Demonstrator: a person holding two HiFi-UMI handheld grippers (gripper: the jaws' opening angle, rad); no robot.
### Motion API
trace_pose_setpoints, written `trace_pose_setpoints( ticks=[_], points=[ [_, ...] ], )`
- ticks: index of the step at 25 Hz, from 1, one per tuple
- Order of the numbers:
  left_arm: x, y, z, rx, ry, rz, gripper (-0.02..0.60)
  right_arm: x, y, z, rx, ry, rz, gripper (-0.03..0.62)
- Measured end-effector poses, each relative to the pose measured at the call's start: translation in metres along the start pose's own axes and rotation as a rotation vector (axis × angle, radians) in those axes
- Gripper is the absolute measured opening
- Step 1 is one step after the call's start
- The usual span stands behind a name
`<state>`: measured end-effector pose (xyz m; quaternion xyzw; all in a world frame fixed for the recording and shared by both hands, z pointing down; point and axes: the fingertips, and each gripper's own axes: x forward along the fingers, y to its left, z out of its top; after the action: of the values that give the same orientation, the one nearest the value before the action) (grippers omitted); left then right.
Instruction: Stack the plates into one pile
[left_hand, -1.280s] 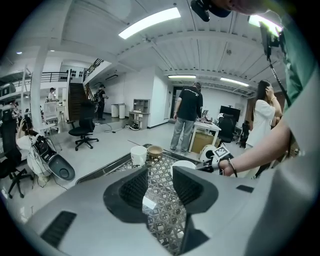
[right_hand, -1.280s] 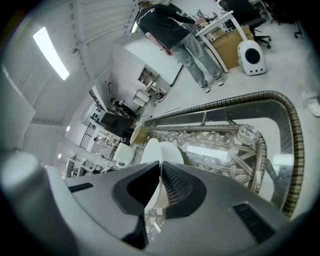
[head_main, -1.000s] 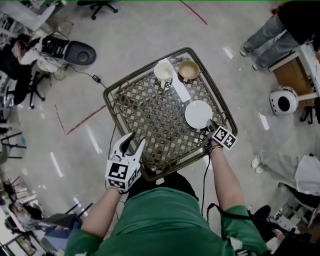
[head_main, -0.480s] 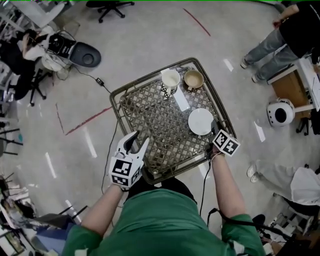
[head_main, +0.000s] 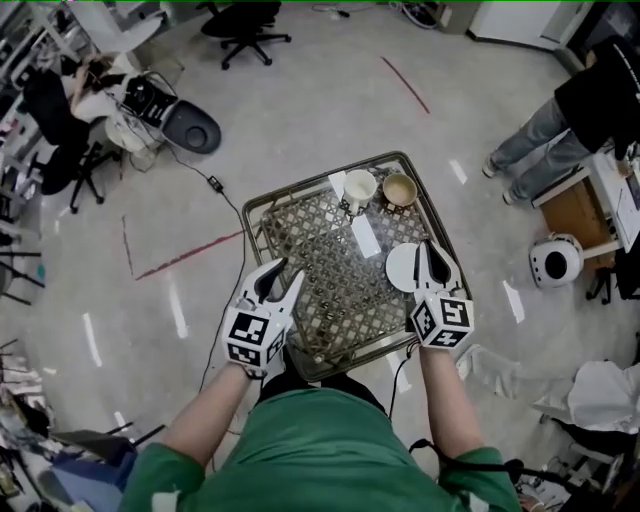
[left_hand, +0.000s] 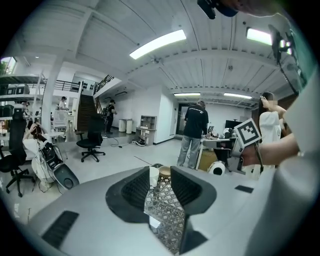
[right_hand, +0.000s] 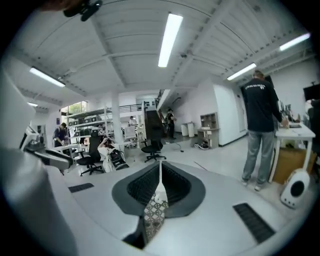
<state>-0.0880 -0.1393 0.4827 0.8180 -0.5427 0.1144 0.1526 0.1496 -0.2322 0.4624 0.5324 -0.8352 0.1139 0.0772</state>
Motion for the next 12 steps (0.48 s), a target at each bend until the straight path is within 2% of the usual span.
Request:
trace_pose_setpoints(
  ticks=[6,12],
  points=[
    [-0.023,-0.002,0.018,0.029,-0.034,-0.004,0.141,-0.028,0.055,0.056,-0.222,-0.118,0.057,0.035],
    [-0.042,0.008,0.061,0.042,-0.114,0.011,0.141,-0.051,0.099,0.106,-0.345,-0.211,0.105,0.035]
  ],
)
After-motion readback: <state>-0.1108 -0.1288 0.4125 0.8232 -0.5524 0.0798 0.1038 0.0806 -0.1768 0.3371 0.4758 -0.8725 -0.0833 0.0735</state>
